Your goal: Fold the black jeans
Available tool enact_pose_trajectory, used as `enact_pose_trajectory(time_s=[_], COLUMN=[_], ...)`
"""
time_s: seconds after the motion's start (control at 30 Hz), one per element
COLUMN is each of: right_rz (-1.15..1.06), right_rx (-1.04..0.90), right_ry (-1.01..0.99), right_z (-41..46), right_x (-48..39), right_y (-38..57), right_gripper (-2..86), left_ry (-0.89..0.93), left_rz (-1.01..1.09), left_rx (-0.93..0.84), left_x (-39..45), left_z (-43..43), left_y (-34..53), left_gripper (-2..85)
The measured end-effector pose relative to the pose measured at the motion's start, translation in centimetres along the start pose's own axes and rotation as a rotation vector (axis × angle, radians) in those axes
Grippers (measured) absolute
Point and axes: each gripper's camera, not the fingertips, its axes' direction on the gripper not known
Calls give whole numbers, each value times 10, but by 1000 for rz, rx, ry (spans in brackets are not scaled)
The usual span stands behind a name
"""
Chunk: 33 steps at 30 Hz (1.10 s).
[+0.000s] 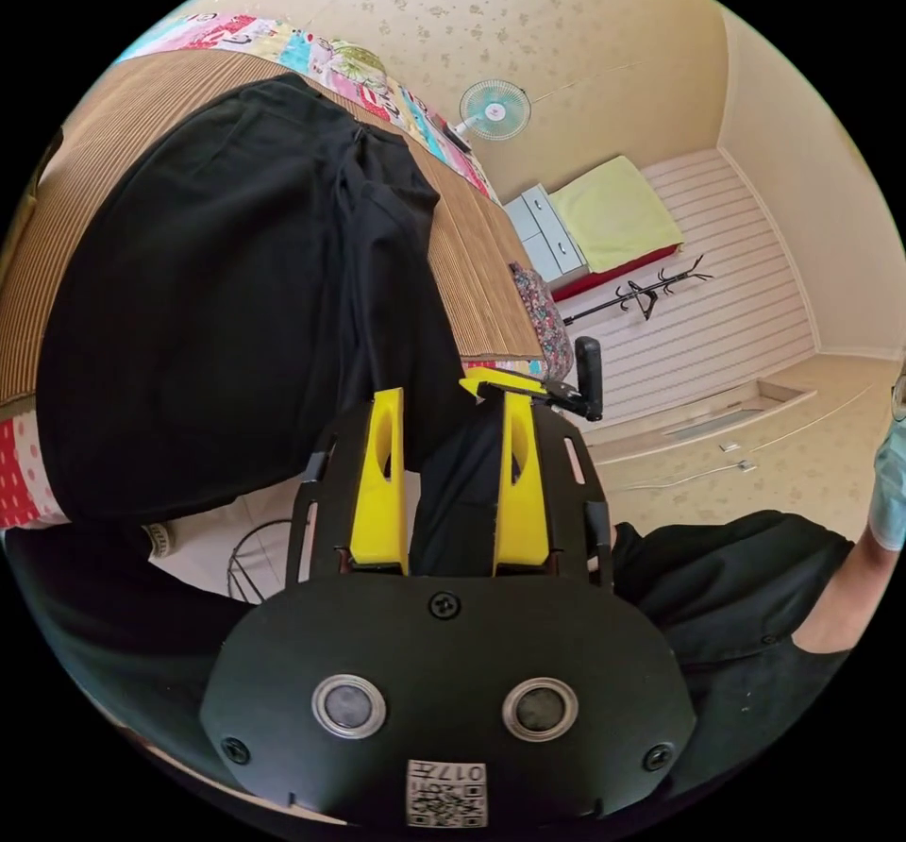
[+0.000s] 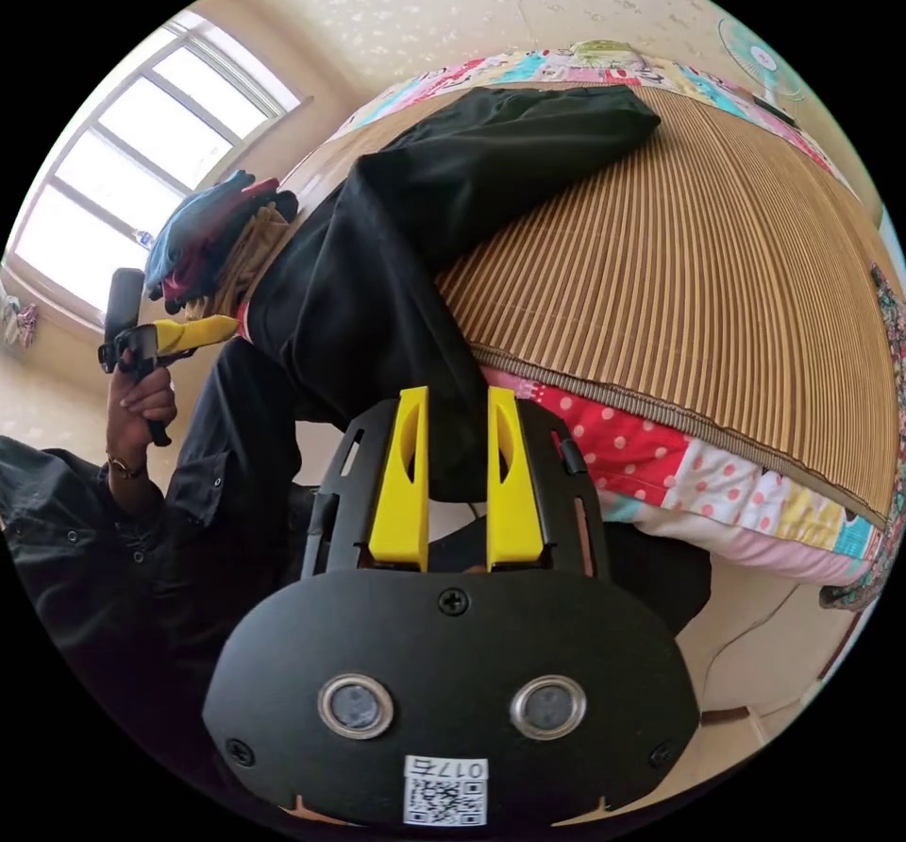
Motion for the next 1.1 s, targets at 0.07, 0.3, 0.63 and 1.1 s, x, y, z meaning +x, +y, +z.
enact_pose_trajectory(time_s=[0.07,0.3,0.63,1.1], right_rz=[-18,-15,-207,-500], right_rx=[7,-23,-125,166], right_ry=[55,80,22,-640], right_z=[-3,-5,-18,-75], right_x=[-6,4,-16,-77], right_y=[2,1,-2,16], right_gripper=[86,101,30,22], left_ry=[-3,-23,30,-34], left_rz=[14,53,95,102], left_rx=[17,25,-51,-131], left_x=[6,18,30,55], left_z=[-4,-6,6,11], left_y=[1,-2,-1,-2], left_gripper=[126,127,134,182])
